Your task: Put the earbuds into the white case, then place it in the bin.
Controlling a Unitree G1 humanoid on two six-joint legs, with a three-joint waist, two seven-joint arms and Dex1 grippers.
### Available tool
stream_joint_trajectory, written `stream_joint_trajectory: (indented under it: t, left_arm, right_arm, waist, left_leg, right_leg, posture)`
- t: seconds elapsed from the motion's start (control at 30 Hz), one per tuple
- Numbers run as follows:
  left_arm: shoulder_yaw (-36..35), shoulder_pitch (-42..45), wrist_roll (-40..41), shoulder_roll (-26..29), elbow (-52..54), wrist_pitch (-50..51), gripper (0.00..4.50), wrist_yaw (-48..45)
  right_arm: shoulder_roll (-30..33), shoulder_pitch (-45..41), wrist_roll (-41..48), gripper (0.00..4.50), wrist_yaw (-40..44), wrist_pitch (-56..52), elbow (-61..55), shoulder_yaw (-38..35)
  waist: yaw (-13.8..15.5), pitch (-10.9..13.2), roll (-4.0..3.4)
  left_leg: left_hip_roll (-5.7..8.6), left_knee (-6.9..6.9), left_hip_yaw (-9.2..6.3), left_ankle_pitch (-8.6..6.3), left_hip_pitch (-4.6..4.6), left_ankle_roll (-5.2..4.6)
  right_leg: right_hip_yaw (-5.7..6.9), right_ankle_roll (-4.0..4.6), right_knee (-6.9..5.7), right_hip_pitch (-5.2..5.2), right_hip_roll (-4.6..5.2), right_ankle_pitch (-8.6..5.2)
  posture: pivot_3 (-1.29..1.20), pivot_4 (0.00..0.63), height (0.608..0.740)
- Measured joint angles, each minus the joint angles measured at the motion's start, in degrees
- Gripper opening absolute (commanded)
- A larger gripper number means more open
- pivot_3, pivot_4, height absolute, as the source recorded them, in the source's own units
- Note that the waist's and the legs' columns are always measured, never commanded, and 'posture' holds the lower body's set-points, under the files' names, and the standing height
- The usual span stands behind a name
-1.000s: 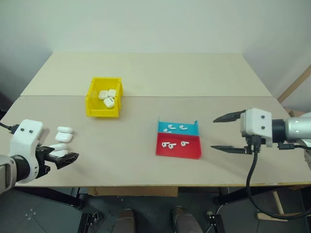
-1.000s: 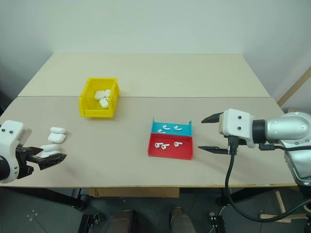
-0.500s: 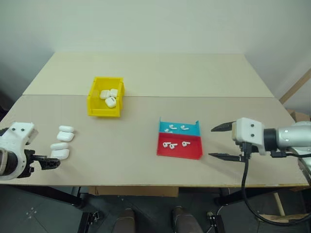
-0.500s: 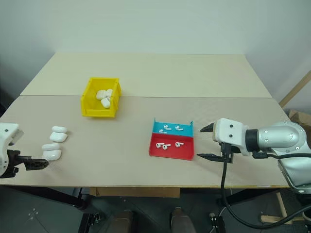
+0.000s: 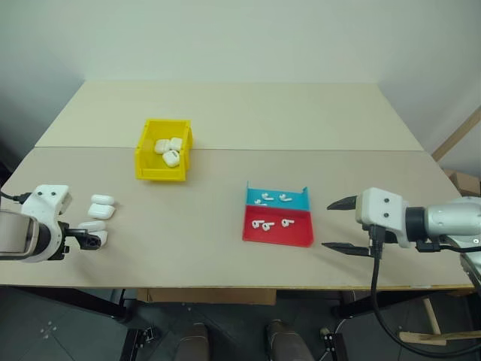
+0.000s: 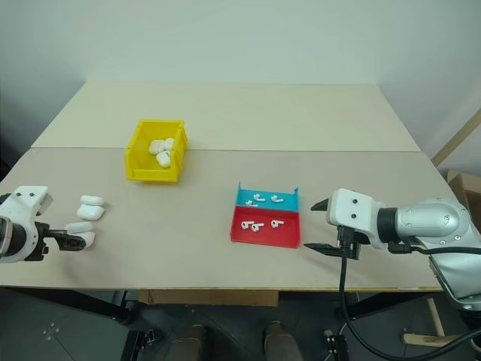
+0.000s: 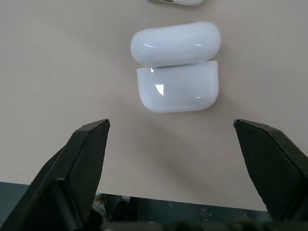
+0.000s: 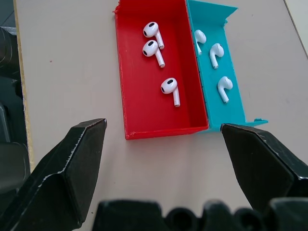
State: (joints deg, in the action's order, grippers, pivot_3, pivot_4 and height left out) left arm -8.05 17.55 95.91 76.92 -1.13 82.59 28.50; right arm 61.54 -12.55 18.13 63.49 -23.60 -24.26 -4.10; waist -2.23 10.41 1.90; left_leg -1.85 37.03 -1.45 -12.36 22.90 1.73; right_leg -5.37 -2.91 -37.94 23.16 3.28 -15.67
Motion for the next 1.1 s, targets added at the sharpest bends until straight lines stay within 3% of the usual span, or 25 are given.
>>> stream_joint_trajectory:
  t: [0.63, 0.87, 0.97, 1.1]
  left_arm:
    - [2.0, 11.4, -24.7, -13.2, -4.0, 9.2, 4.50, -9.3]
    - [1.3, 11.8, -29.8, -14.2, -3.9, 9.7, 4.50, -13.9]
    - [1.3, 11.7, -31.2, -14.5, -3.6, 9.7, 3.91, -15.4]
    - [1.2, 11.7, -32.2, -15.0, -3.6, 9.7, 2.73, -16.8]
  right_arm:
    - [0.0, 0.4, -1.6, 4.42, -0.8, -1.0, 0.0, 0.2]
    - [0.4, 1.8, -2.3, 4.42, -1.1, -1.8, 0.0, 0.2]
    - [0.4, 1.8, -2.5, 4.50, -1.2, -1.9, -0.1, 0.2]
    - [0.4, 1.8, -3.4, 4.50, -1.3, -2.0, -0.1, 0.2]
  waist:
    - [0.1, 0.0, 0.05]
    - [0.1, 0.0, 0.05]
    - [0.1, -0.1, 0.06]
    - [0.1, -0.1, 0.04]
  left_leg:
    - [0.06, 0.02, -0.04, 0.02, 0.01, 0.03]
    - [0.08, 0.02, -0.05, 0.03, -0.01, 0.04]
    - [0.07, 0.02, -0.06, 0.03, -0.02, 0.05]
    - [0.08, 0.02, -0.05, 0.03, -0.04, 0.05]
  right_leg:
    - [0.01, -0.01, -0.03, -0.02, 0.01, 0.00]
    - [0.00, -0.02, -0.04, -0.04, 0.03, 0.00]
    - [0.00, -0.02, -0.05, -0.04, 0.03, 0.00]
    - [-0.01, -0.02, -0.06, -0.04, 0.02, 0.00]
  posture:
    - [0.00, 0.150, 0.740]
    - [0.00, 0.150, 0.740]
    - [0.00, 0.150, 0.740]
    - [0.00, 0.150, 0.740]
